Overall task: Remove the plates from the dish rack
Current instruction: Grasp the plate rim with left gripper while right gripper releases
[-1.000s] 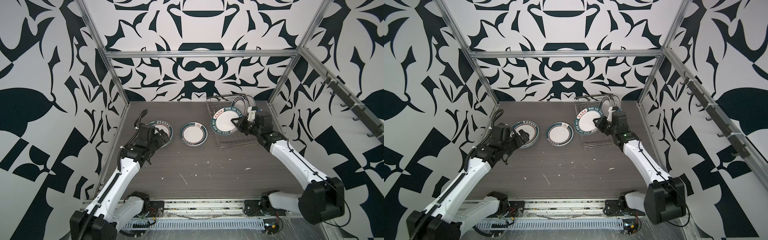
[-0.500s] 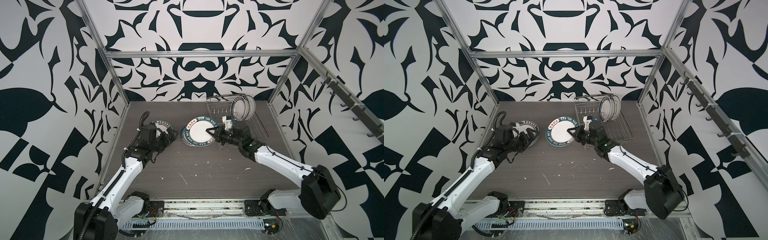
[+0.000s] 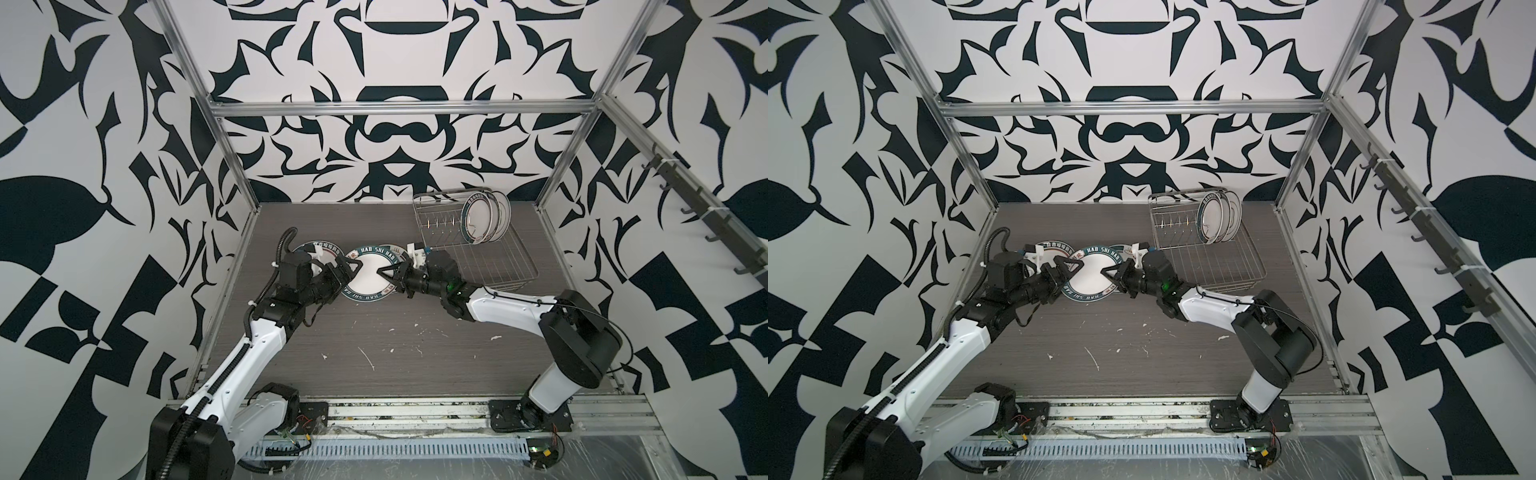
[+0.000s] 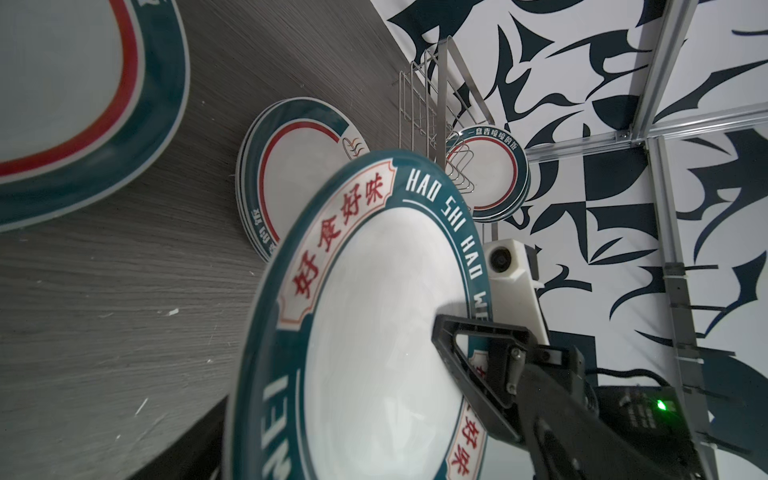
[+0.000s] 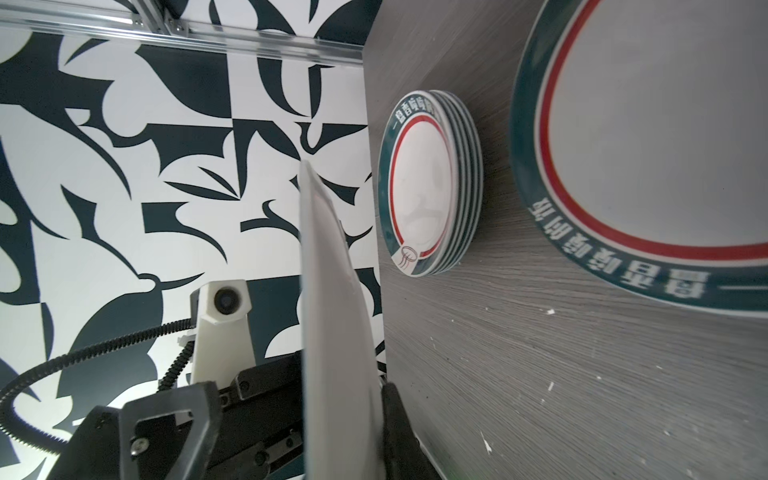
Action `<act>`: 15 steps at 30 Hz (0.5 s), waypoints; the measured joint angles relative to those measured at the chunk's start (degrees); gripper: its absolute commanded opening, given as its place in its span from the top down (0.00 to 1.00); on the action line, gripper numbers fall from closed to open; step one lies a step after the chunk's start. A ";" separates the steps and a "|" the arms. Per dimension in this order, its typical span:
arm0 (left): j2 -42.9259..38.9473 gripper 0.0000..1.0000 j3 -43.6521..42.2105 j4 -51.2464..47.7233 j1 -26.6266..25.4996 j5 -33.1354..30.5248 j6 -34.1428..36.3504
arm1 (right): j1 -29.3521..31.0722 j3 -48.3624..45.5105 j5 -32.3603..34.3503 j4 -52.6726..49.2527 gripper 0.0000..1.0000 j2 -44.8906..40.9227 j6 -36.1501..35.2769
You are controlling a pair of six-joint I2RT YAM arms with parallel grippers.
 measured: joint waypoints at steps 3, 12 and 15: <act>0.24 0.37 0.00 0.55 0.11 0.85 -0.28 | 0.48 1.55 -0.68 1.05 1.00 0.26 0.31; -1.64 0.74 0.04 -0.39 1.18 1.86 -1.25 | 0.70 4.98 -2.49 4.33 0.82 3.85 1.22; -3.34 0.82 0.26 -0.52 1.57 1.86 -1.07 | 0.81 5.57 -3.48 4.85 0.74 4.46 1.16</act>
